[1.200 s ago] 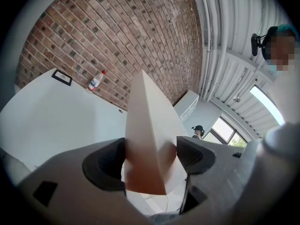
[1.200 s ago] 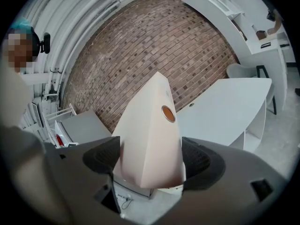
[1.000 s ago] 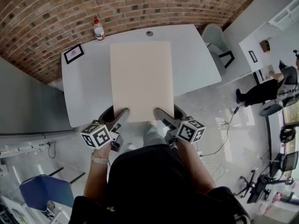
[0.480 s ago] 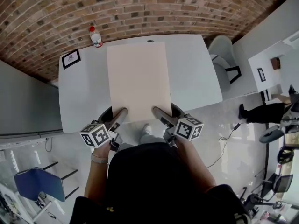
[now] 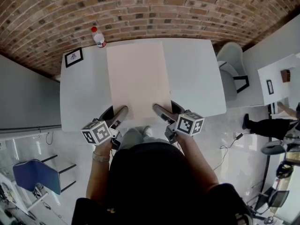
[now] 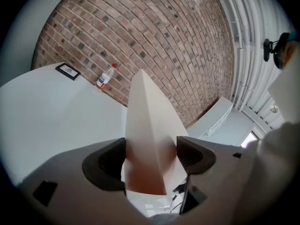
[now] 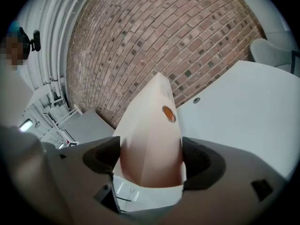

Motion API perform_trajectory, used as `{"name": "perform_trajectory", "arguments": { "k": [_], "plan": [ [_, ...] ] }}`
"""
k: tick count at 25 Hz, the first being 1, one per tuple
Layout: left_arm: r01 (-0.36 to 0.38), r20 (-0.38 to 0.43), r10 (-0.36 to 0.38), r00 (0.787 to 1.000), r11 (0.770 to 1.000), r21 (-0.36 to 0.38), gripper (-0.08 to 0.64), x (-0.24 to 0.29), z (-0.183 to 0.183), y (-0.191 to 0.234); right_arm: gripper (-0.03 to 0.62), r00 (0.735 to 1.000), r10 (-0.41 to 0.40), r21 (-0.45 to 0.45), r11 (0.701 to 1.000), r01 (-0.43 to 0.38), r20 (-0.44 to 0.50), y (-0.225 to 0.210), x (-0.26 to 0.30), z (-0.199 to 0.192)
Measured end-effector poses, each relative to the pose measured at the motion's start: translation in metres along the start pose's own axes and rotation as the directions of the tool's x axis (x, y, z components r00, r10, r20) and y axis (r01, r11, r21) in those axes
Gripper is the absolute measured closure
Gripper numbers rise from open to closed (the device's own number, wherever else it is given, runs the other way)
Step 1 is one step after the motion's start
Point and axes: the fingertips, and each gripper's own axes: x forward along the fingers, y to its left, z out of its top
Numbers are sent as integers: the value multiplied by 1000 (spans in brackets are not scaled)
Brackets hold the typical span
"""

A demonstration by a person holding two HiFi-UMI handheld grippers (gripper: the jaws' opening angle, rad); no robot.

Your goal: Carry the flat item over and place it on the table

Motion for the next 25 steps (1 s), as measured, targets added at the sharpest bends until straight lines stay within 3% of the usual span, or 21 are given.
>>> {"name": "perform_trajectory", "arguments": {
  "k": [9, 25],
  "plan": [
    [-42, -21, 42, 999, 999, -23, 230, 36, 25, 30, 176, 999, -14, 64, 998, 16, -35, -25, 42, 18],
    [-67, -107, 50, 993, 985, -159, 230, 114, 62, 111, 176, 988, -79, 103, 990, 94, -135, -79, 139, 49]
  ]
}}
